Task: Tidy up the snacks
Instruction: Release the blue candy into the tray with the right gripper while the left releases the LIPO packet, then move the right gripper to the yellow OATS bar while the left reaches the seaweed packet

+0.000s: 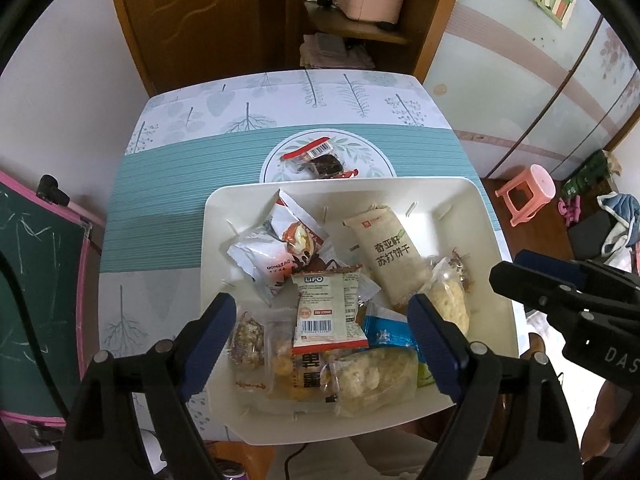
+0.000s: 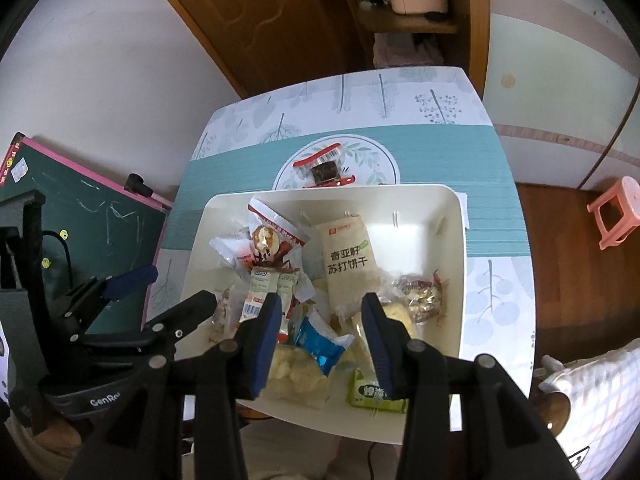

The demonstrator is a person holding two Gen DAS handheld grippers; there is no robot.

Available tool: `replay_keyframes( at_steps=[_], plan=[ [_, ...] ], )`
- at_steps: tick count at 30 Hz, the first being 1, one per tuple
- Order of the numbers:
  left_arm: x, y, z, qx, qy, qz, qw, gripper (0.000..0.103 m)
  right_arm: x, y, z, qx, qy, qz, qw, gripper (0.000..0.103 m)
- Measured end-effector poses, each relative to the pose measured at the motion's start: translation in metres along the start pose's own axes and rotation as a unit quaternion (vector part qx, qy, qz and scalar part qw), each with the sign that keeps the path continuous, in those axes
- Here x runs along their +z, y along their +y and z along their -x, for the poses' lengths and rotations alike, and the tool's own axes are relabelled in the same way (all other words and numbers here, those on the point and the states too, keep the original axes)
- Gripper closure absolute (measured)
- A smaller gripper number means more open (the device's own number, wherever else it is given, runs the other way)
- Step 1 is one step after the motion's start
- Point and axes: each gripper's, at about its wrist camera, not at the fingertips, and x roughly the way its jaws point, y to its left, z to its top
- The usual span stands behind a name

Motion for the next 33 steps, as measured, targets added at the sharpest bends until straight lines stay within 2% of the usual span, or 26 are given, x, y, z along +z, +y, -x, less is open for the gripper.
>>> replay_keyframes(
  at_steps=[25,33],
  plan=[
    [0.008,0.002,-0.011,0.005,0.016,-0.018,0.9997,0.016,0.003,-0.006,-0.006,-0.004,0.005,-0.012,1.000,0.061],
    [0.030,0.014,-0.015,0.000,0.010,-0.008,0.9999,0.016,0.010,-0.012,-0.017,-0.011,0.013,-0.026,1.000,0.061]
  ],
)
